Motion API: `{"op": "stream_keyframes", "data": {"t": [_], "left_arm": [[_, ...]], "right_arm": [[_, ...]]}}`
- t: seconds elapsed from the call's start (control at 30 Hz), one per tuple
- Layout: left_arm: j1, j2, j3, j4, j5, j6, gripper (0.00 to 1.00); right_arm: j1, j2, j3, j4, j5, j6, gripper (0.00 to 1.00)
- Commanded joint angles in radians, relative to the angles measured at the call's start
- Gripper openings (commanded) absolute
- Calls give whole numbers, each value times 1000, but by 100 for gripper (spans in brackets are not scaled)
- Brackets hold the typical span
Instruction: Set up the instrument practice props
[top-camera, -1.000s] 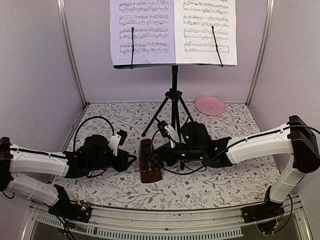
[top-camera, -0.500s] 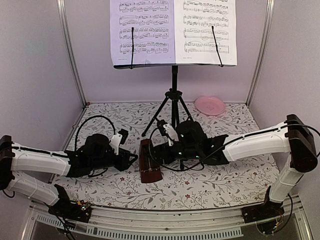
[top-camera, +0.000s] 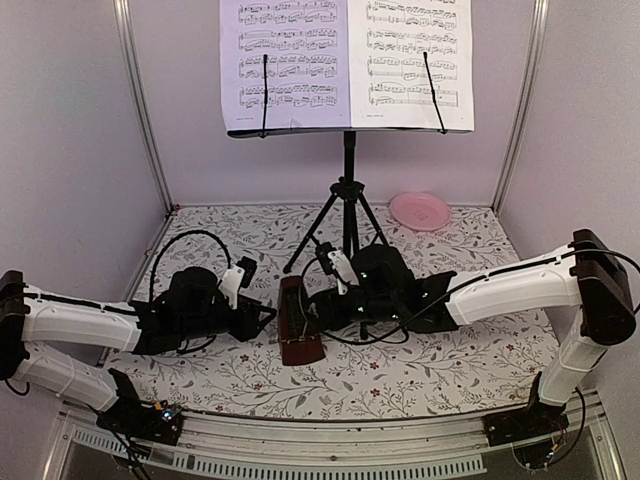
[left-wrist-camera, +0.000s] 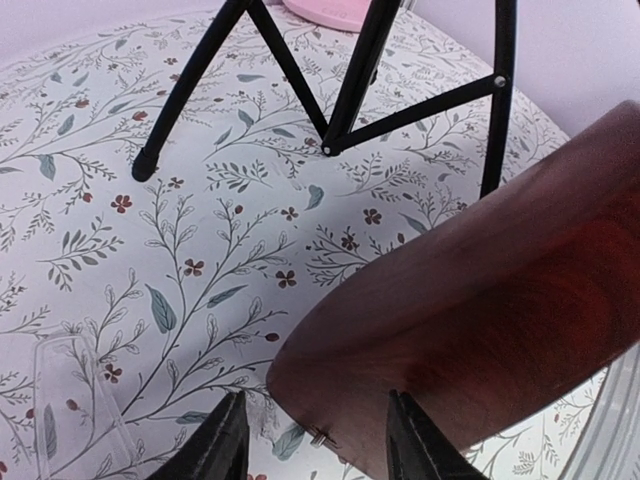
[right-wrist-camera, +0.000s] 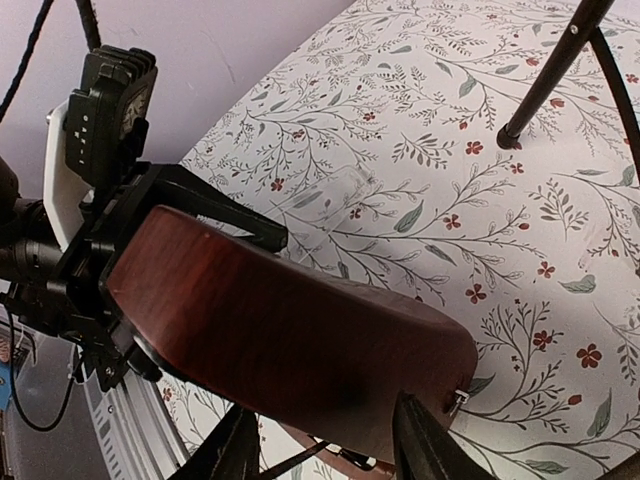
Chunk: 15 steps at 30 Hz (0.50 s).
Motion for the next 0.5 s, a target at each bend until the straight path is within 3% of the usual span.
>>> {"op": "stream_keyframes", "data": {"t": [0.0,0.1,0.27,0.47], "left_arm": [[9,11,23,16,8,12,48],[10,12,24,17,6,14,48],[10,22,27,18,10,14,48],[10,26,31,21,14,14,48]], "right_arm": [[-3,-34,-26,-9,35,8,46],[-3,-52,-54,12,20,5,47],[-2,-79,-97,73,-27,-22,64],[4,-74,-84,96,-39,-29,74]]}}
